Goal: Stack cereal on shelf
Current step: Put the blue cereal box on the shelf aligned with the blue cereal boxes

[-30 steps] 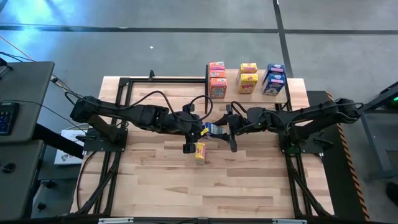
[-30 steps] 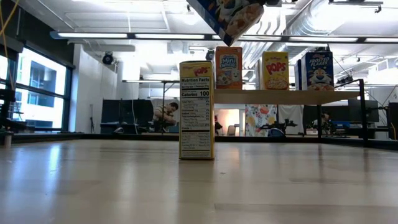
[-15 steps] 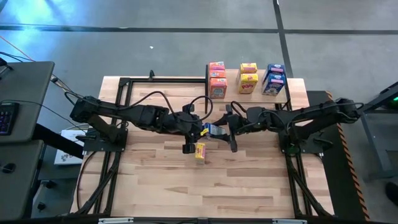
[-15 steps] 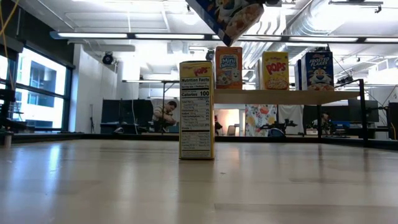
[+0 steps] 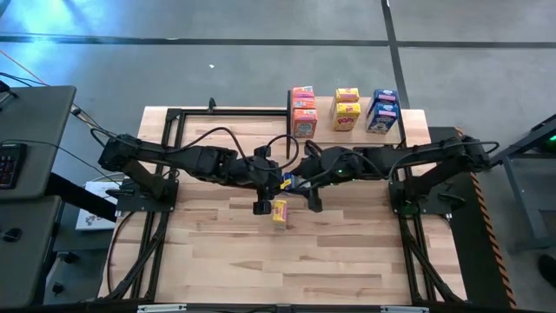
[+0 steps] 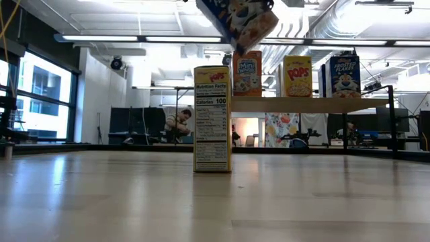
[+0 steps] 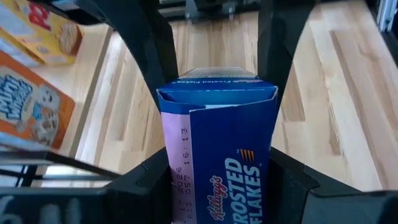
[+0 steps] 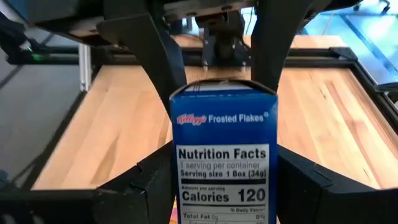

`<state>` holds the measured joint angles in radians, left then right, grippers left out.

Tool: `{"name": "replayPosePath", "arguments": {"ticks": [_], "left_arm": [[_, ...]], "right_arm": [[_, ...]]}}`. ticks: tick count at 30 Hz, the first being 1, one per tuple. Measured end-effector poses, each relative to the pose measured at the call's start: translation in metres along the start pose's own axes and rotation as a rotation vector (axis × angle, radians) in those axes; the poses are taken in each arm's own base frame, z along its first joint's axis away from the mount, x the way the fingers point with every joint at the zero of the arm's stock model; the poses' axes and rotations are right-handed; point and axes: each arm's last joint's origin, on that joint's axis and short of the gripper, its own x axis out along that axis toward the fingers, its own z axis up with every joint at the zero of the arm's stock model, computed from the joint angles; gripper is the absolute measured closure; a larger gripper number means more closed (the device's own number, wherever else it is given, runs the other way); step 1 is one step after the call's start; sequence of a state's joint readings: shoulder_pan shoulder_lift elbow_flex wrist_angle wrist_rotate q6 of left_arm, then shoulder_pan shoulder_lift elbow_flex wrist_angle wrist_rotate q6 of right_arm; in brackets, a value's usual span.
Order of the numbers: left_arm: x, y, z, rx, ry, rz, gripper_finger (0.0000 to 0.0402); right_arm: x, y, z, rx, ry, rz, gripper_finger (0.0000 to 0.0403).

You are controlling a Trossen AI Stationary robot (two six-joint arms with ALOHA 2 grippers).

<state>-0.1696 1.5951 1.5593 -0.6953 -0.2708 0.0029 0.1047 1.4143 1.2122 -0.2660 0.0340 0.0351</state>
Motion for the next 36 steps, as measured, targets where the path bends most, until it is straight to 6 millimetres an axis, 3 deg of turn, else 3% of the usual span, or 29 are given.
{"name": "replayPosePath", "arguments": {"ticks": [9,19,36], "left_arm": [[0.001,0.0,-0.005,0.014,0.042,0.0,0.0227],[0.001,0.0,-0.005,0.014,0.043,0.0,0.0227],[0.001,0.0,-0.005,-0.008,0.042,0.003,0.0213]], "right_arm": [[0.0,0.001,0.017,0.004,0.028,0.004,0.0196],[0.0,0.001,0.015,0.016,0.047,0.017,0.0244],[0.001,0.001,0.014,0.016,0.055,0.017,0.0246]]}}
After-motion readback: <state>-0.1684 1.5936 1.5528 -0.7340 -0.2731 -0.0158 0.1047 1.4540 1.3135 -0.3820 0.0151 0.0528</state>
